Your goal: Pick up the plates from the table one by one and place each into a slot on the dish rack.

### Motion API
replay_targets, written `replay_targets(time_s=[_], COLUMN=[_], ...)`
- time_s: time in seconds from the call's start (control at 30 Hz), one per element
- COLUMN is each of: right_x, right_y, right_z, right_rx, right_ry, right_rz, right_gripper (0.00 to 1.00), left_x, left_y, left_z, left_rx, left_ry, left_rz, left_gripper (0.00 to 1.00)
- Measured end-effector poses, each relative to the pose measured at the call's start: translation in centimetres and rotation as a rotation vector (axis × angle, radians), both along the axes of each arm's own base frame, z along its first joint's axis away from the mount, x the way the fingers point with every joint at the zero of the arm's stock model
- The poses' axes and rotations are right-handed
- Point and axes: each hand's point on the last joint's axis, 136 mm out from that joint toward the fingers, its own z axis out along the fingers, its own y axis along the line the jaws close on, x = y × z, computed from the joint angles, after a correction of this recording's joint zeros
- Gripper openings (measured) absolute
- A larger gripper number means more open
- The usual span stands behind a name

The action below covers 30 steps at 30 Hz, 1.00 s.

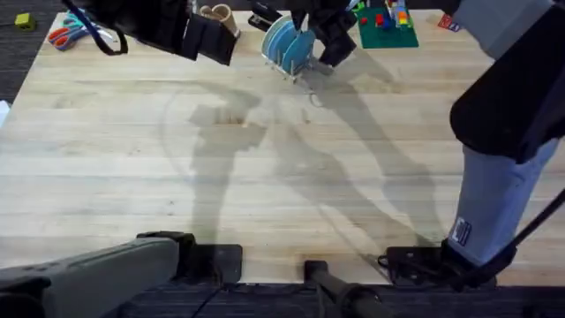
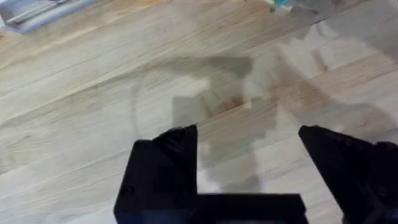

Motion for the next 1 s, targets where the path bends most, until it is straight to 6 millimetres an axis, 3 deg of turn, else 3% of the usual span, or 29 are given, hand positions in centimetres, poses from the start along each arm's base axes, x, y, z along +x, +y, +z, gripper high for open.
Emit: replay_targets(time_s=[0.1, 0.63, 0.8, 0.83, 1.0], right_x=[-0.1, -0.7, -1.1, -1.1, -1.5], right_y=[0.0, -1.0, -1.3, -1.3, -1.5], right_z=[0.0, 0.4, 2.5, 4.0, 6.3], right_rx=[-0.005, -0.096, -0.146, -0.181, -0.261], right_ry=[0.001, 0.008, -0.008, -0.033, -0.071], right_rz=[0.009, 0.116, 0.233, 0.331, 0.531], right_gripper=[0.987, 0.992, 0.992, 0.992, 0.992], left_x=[0.0, 0.0, 0.0, 0.0, 0.0], left_y=[0.0, 0.0, 0.0, 0.0, 0.0], left_z=[0.0, 0.0, 0.0, 0.0, 0.0], left_rx=[0.0, 0.0, 0.0, 0.0, 0.0], left_ry=[0.0, 0.0, 0.0, 0.0, 0.0], left_rz=[0.0, 0.0, 0.0, 0.0, 0.0], left_gripper=[0.994, 0.993, 0.993, 0.993, 0.993])
